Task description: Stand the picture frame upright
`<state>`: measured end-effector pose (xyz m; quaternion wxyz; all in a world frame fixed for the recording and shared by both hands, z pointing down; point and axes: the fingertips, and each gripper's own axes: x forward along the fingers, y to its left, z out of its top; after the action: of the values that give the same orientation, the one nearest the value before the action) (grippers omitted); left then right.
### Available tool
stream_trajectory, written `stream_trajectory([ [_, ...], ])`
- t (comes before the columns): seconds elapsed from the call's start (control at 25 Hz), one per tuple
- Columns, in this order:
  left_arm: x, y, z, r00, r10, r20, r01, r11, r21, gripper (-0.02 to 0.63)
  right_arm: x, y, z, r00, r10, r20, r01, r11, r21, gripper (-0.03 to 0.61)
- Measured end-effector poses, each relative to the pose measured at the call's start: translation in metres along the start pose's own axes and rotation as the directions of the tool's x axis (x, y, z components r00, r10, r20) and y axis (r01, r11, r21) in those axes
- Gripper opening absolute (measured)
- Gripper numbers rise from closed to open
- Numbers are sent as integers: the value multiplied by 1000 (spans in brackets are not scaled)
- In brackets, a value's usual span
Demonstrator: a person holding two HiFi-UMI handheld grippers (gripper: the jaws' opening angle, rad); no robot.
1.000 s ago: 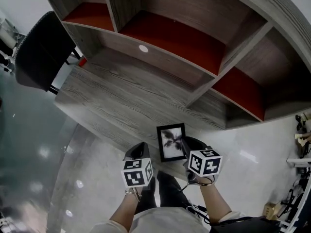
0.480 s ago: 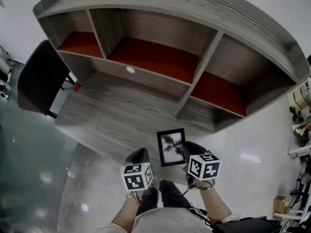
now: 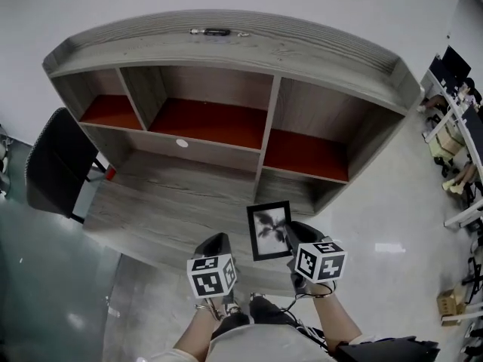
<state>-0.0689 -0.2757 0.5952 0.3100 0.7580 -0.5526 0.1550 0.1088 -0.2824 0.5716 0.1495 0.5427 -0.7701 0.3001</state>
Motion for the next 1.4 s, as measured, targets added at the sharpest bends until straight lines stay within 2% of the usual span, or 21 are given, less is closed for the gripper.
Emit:
stream_trajectory([
  [0.32,-6,-27,33,997,-51,55,47,997,60,12,-34,-10,40,991,-43,126,41,999,19,86],
  [0.64,-9,-50,82,986,-98,131,84,990,112,12,-64,-28,73,966,-107,234,100,994,40,86],
  [1.08,-20,-100,149,952,-197,236,154,970,187,12,-112,-32,127,914,-149,377,153,988,19,86],
  [1.4,-40,-123,185,928,-234,291,163,956,246,12,-145,-32,161,873,-185,451,205,979,5,86],
])
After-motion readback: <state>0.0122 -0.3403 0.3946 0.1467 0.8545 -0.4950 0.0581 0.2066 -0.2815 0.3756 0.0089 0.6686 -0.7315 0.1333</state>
